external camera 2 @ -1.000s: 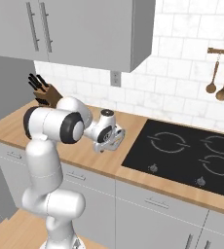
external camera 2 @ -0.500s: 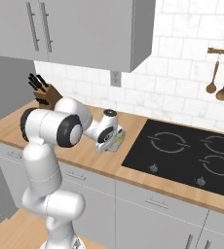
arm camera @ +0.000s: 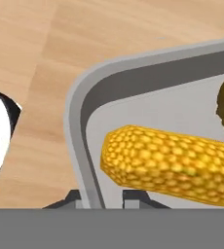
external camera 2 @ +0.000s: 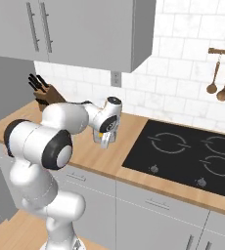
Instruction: Take the meat container that has the fish and place it on the second highest rack of the freezer. Then take the vegetable container that has the squash and corn and place it on the highest rack of the freezer.
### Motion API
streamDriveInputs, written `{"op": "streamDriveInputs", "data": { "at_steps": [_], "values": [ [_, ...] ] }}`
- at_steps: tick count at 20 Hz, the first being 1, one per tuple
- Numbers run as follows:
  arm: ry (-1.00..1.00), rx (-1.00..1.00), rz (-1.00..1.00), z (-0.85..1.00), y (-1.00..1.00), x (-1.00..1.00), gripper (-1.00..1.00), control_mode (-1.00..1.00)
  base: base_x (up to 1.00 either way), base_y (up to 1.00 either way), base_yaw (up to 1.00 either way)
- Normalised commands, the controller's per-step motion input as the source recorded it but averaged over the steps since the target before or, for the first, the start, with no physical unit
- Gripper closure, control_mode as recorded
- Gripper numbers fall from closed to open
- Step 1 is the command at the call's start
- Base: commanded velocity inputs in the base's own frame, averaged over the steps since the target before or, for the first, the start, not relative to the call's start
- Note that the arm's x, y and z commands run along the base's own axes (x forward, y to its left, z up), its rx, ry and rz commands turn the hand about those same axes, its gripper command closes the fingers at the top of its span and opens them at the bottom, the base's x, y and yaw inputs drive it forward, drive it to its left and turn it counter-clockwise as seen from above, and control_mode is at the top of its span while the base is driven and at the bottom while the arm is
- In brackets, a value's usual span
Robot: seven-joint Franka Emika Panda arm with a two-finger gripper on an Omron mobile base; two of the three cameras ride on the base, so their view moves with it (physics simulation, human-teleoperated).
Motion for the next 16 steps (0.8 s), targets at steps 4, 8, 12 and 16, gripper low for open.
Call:
{"op": "streamDriveInputs", "data": {
  "at_steps": [4, 8, 12, 16],
  "values": [
    [-0.18, -0.13, 0.47, 1.0, 0.02, -0.83, 1.0, -1.0, 0.0, 0.0, 0.0],
    [-0.16, -0.16, 0.49, 1.0, 0.16, -0.76, 1.0, -1.0, 0.0, 0.0, 0.0],
    [-0.15, -0.16, 0.46, 1.0, 0.31, -0.75, 1.0, -1.0, 0.0, 0.0, 0.0],
    [-0.19, -0.16, 0.42, 0.96, 0.33, -0.81, 1.0, -1.0, 0.0, 0.0, 0.0]
  ]
}}
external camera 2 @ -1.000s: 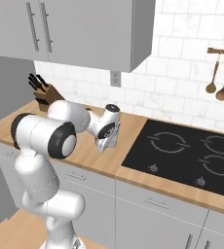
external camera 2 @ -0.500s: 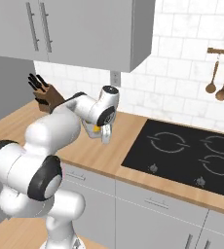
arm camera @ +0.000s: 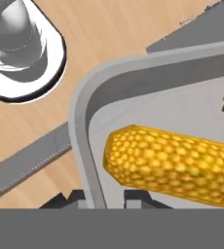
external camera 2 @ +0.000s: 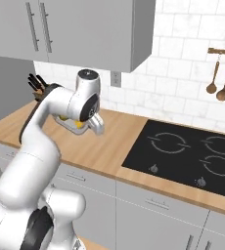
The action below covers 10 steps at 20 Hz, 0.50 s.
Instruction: Take the meat container that has the fish and place it on the second highest rack of the freezer. Then take the vegetable container that has the squash and corn and place it on the highest rack of the freezer.
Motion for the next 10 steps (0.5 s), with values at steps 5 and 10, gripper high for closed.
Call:
{"op": "streamDriveInputs", "data": {
  "at_steps": [5, 10],
  "values": [
    [-0.18, -0.05, 0.26, 0.75, 0.24, -0.68, 1.0, -1.0, 0.0, 0.0, 0.0],
    [-0.19, -0.05, 0.23, 0.55, 0.06, -0.51, 1.0, -1.0, 0.0, 0.0, 0.0]
  ]
}}
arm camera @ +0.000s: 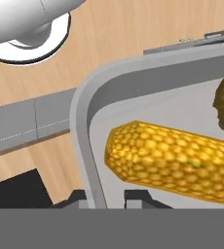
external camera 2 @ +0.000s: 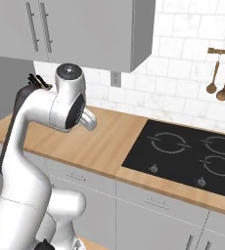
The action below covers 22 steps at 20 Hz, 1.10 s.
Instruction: Take the meat container that has the fish and place it on the second highest rack of the freezer. Then take the vegetable container that has the squash and corn and place it on the highest rack of the freezer.
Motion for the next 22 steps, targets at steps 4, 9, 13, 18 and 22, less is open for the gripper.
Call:
{"op": "streamDriveInputs", "data": {
  "at_steps": [4, 9, 13, 18, 22],
  "values": [
    [0.0, 0.0, 0.03, 0.02, 0.0, -0.05, 1.0, -1.0, 0.0, 0.0, 0.0],
    [0.0, 0.0, 0.0, 0.0, 0.0, 0.0, 1.0, 1.0, 0.0, 0.0, 0.0],
    [0.0, 0.0, 0.0, 0.0, 0.0, 0.0, 1.0, 1.0, -0.18, 0.0, 0.26],
    [0.0, 0.0, 0.0, 0.0, 0.0, 0.0, 1.0, 1.0, -0.36, 0.0, 0.38],
    [0.0, 0.0, 0.0, 0.0, 0.0, 0.0, 1.0, 1.0, -0.43, 0.21, 0.58]
  ]
}}
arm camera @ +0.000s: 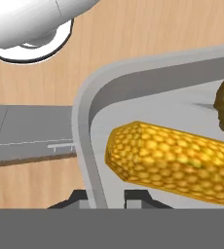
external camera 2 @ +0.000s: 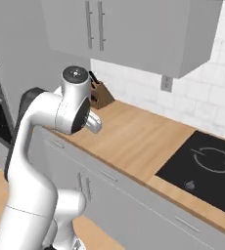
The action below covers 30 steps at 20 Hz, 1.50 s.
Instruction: Take the meat container that has the fish and place it on the second highest rack of the freezer. Then take the vegetable container that has the squash and corn and place it on the highest rack of the freezer.
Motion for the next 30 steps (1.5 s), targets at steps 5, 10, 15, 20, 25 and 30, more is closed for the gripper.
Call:
{"op": "streamDriveInputs", "data": {
  "at_steps": [5, 10, 15, 20, 25, 30],
  "values": [
    [0.0, 0.0, 0.0, 0.0, 0.0, 0.0, 1.0, 1.0, -0.07, 0.58, 0.85],
    [0.0, 0.0, 0.0, 0.0, 0.0, 0.0, 1.0, 1.0, 0.0, 0.54, 1.0],
    [0.0, 0.0, 0.0, 0.0, 0.0, 0.0, 1.0, 1.0, 0.03, 0.65, 0.93],
    [0.0, 0.0, 0.0, 0.0, 0.0, 0.0, 1.0, 1.0, 0.39, 0.6, 0.5],
    [0.0, 0.0, 0.0, 0.0, 0.0, 0.0, 1.0, 1.0, 0.92, 0.03, 0.05],
    [0.0, 0.0, 0.0, 0.0, 0.0, 0.0, 1.0, 1.0, 1.0, -0.03, -0.01]
  ]
}}
